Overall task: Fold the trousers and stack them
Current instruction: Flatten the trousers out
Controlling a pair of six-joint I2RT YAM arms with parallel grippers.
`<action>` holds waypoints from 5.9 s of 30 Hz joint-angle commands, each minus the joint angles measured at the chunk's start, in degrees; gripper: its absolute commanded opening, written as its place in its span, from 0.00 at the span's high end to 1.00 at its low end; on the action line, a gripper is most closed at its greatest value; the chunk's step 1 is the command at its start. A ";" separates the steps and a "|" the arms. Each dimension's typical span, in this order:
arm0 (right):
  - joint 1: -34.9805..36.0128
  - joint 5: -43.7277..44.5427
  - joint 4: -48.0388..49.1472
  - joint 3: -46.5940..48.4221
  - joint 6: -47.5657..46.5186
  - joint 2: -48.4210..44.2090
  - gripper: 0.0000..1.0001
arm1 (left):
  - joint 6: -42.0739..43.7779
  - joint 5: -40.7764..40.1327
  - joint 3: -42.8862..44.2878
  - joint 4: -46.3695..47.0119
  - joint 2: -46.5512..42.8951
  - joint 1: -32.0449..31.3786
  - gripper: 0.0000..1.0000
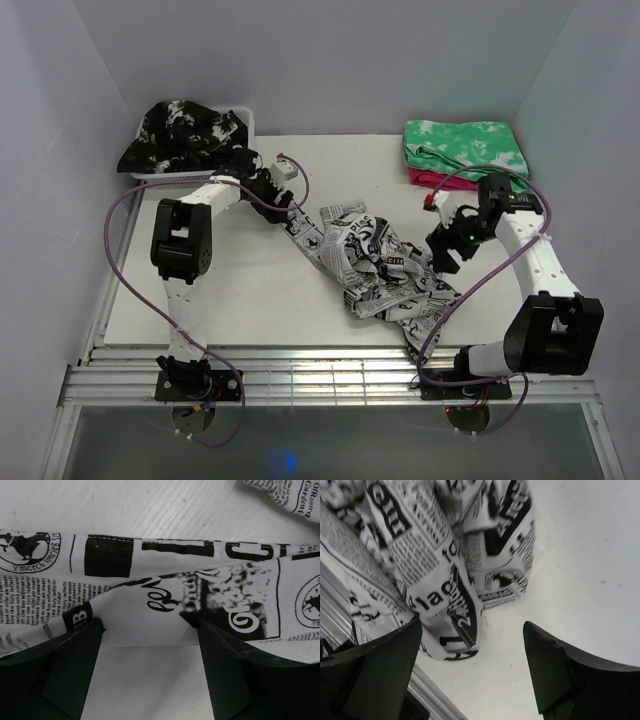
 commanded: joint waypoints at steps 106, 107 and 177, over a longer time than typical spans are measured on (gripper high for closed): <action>1.97 15.19 15.89 20.97 -11.38 22.70 0.83 | -9.54 -24.46 -5.48 6.38 -27.09 -12.05 0.94; 2.14 15.62 15.99 22.90 -6.93 24.56 0.77 | -9.88 -25.16 -4.52 6.92 -25.07 -10.83 0.88; -38.11 -14.69 -16.87 16.05 -9.51 21.77 0.92 | -43.02 24.49 -44.05 15.88 -37.44 8.34 0.53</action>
